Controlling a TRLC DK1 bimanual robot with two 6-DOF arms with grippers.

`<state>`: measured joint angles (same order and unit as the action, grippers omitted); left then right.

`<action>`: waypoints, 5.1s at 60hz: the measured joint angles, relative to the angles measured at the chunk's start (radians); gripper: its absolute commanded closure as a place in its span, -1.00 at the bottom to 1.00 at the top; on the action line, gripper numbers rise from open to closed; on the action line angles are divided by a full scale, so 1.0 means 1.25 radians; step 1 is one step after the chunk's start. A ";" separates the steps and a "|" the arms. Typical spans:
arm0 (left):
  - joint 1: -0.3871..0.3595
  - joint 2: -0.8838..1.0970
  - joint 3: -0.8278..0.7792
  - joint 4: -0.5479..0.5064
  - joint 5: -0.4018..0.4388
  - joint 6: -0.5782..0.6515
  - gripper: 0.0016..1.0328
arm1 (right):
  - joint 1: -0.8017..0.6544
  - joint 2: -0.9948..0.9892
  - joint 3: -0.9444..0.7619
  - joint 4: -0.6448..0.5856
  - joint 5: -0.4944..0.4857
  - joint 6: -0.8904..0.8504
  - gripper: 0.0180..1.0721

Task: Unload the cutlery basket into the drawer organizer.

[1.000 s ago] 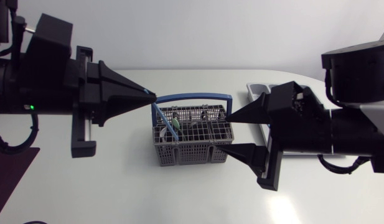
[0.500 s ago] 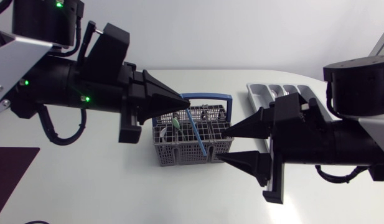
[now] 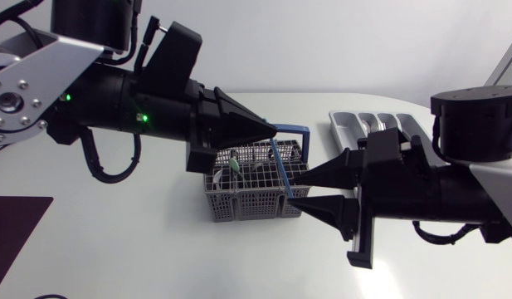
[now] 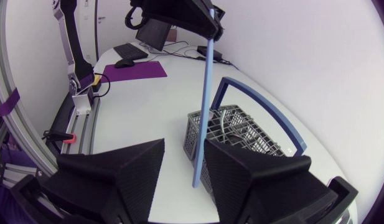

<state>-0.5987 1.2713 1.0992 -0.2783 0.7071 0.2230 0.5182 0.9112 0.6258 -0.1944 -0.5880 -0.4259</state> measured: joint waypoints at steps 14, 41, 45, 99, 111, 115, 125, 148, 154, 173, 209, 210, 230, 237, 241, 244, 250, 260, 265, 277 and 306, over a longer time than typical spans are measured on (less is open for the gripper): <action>-0.006 0.005 0.006 0.000 0.003 -0.012 0.94 | -0.008 0.028 0.000 0.037 -0.002 0.001 0.29; -0.008 0.006 0.006 0.000 0.012 -0.015 0.94 | -0.008 0.053 0.000 0.057 -0.002 0.005 0.88; -0.008 0.006 0.006 -0.001 0.013 -0.014 0.94 | -0.008 0.053 0.000 0.057 -0.002 0.012 0.88; 0.243 -0.030 0.097 -0.102 -0.081 0.045 -0.88 | -0.327 -0.062 -0.006 -0.135 -0.018 -0.050 0.88; 0.248 -0.043 0.003 -0.110 -0.174 0.168 -0.86 | -0.462 0.086 0.038 -0.108 0.000 -0.057 0.88; 0.248 -0.043 -0.022 -0.115 -0.195 0.200 -0.86 | -0.474 0.152 0.065 -0.085 0.037 -0.038 0.88; 0.236 -0.043 -0.054 -0.114 -0.245 0.259 -0.86 | -0.475 0.329 0.164 -0.065 0.132 0.037 0.88; 0.188 -0.094 -0.171 -0.067 -0.314 0.365 -0.83 | -0.461 0.624 0.318 -0.057 0.281 0.175 0.88; 0.176 -0.106 -0.189 -0.054 -0.327 0.374 -0.83 | -0.449 0.665 0.339 -0.063 0.304 0.199 0.88; 0.112 -0.138 -0.252 0.023 -0.461 0.401 -0.83 | -0.445 0.751 0.394 -0.094 0.344 0.234 0.77; -0.069 -0.146 -0.338 0.096 -0.699 0.365 -0.77 | -0.421 0.643 0.355 -0.092 0.370 0.237 -0.25; -0.069 -0.143 -0.338 0.096 -0.702 0.361 -0.76 | -0.420 0.638 0.353 -0.092 0.371 0.239 -0.25; -0.090 -0.055 -0.317 0.070 -0.738 0.231 -0.37 | -0.405 0.587 0.319 -0.090 0.385 0.258 -0.25; -0.090 -0.026 -0.283 0.049 -0.740 0.194 -0.23 | -0.405 0.568 0.304 -0.090 0.385 0.258 -0.25; -0.090 -0.016 -0.263 0.042 -0.744 0.176 -0.23 | -0.405 0.553 0.298 -0.091 0.385 0.258 -0.25; -0.090 -0.011 -0.250 0.036 -0.747 0.166 -0.21 | -0.405 0.544 0.297 -0.091 0.385 0.258 -0.25; -0.090 0.002 -0.229 0.023 -0.756 0.140 -0.13 | -0.405 0.527 0.297 -0.091 0.385 0.261 -0.25; -0.096 0.029 -0.203 -0.016 -0.759 0.110 -0.13 | -0.403 0.511 0.297 -0.097 0.385 0.263 -0.25; -0.100 0.038 -0.184 -0.044 -0.758 0.099 -0.13 | -0.400 0.501 0.296 -0.106 0.385 0.263 -0.25; -0.099 0.052 -0.139 -0.068 -0.758 0.090 0.01 | -0.399 0.474 0.293 -0.119 0.385 0.264 -0.25; -0.099 0.099 -0.126 -0.098 -0.759 0.087 0.10 | -0.397 0.464 0.284 -0.135 0.385 0.264 -0.25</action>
<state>-0.7219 1.3949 0.9421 -0.4004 -0.2413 0.3313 0.0216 1.4906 0.9813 -0.3637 -0.1066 -0.0963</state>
